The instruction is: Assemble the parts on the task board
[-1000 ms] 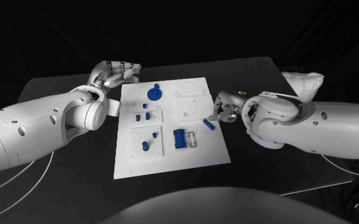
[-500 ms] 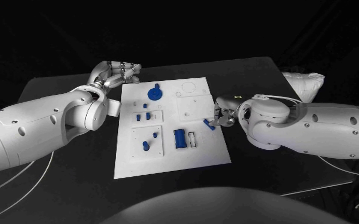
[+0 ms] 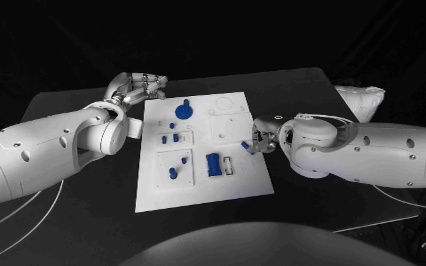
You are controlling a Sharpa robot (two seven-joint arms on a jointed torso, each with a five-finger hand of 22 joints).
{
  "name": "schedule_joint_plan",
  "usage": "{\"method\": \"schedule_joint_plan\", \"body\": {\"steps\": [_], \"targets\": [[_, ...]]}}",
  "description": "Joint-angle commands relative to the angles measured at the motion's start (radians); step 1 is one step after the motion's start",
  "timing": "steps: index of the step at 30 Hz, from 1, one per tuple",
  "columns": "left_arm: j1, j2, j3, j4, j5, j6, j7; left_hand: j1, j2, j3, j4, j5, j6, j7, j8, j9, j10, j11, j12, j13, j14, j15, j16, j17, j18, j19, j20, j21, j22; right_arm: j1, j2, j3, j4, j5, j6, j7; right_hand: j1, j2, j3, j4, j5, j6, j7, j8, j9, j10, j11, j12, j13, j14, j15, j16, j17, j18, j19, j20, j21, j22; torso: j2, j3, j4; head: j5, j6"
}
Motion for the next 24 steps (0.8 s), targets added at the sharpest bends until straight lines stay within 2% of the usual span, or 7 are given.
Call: {"method": "schedule_joint_plan", "body": {"steps": [1,10,20,24], "targets": [[0.0,0.0,0.001,0.003,-0.003,0.011,0.007,0.003,0.009,-0.005,0.001,0.003,-0.007,-0.001,0.003,0.001,-0.008,0.001,0.005,0.001,-0.007,0.001,0.006,-0.001,0.011,0.005,-0.001,-0.006,-0.001,-0.003,0.007,0.0,-0.003,-0.005,0.028,-0.017,0.008,-0.004,0.001,-0.009,-0.002,-0.009,0.002,0.006,0.005,0.105,-0.005,0.004,0.263,0.104,-0.001,0.004,0.263,-0.007,0.106,0.001,0.004,0.263,0.0,-0.0002,-0.0001,-0.001,0.0],[0.0,-0.002,0.001,0.005,-0.003,0.011,0.006,0.003,0.009,-0.005,0.001,0.003,-0.007,-0.001,0.003,0.001,-0.008,0.001,0.005,0.001,-0.007,0.001,0.006,-0.001,0.011,0.005,-0.001,-0.006,-0.001,-0.011,0.031,0.0,-0.02,-0.008,0.039,-0.025,0.036,-0.009,0.016,-0.041,0.01,-0.034,0.003,0.022,0.032,0.105,-0.003,0.004,0.263,0.104,0.0,0.004,0.263,-0.007,0.106,0.002,0.004,0.263,0.001,-0.0006,0.0004,-0.002,0.0],[0.0,-0.003,0.001,0.006,-0.003,0.011,0.006,0.003,0.009,-0.005,0.001,0.003,-0.007,-0.001,0.003,0.001,-0.008,0.001,0.005,0.001,-0.007,0.001,0.006,-0.001,0.011,0.005,-0.001,-0.006,-0.001,-0.016,0.051,0.0,-0.037,-0.014,0.046,-0.034,0.05,-0.01,0.024,-0.056,0.014,-0.047,0.004,0.028,0.044,0.105,-0.003,0.004,0.263,0.104,0.001,0.004,0.263,-0.007,0.106,0.003,0.004,0.263,0.0,0.0001,-0.0011,-0.001,0.0],[0.0,-0.002,0.001,0.006,-0.003,0.012,0.007,0.003,0.009,-0.005,0.001,0.003,-0.007,-0.001,0.003,0.001,-0.008,0.001,0.005,0.001,-0.007,0.001,0.006,-0.001,0.011,0.005,-0.001,-0.006,-0.001,-0.018,0.058,0.0,-0.042,-0.016,0.047,-0.036,0.053,-0.008,0.027,-0.06,0.015,-0.047,0.005,0.031,0.048,0.105,-0.002,0.004,0.263,0.104,0.002,0.004,0.263,-0.007,0.106,0.003,0.004,0.263,0.001,0.0,0.0002,-0.002,0.0]]}}
